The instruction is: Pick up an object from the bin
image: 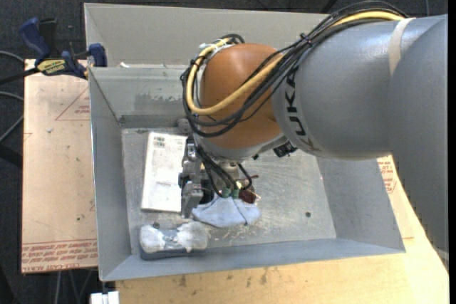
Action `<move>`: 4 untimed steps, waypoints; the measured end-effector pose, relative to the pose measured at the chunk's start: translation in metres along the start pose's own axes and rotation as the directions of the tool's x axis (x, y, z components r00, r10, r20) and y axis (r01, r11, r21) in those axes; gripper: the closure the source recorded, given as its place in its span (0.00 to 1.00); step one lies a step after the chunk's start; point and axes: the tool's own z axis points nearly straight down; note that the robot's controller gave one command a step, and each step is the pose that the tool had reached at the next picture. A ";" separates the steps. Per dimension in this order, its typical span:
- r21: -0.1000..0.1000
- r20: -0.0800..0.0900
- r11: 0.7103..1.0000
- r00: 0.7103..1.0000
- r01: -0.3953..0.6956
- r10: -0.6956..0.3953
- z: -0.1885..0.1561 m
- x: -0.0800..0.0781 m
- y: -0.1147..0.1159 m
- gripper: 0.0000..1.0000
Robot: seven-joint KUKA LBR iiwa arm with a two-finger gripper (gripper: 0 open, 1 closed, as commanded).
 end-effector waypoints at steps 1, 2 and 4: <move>0.000 0.000 1.000 1.000 0.000 0.000 0.000 0.000 0.000 1.00; 0.000 0.000 1.000 1.000 0.000 0.000 0.000 0.000 0.000 1.00; 0.000 0.000 1.000 1.000 0.000 0.000 0.000 0.000 0.000 1.00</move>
Offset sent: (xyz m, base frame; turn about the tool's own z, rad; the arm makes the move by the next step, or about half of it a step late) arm 0.0000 0.0000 0.0000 0.0000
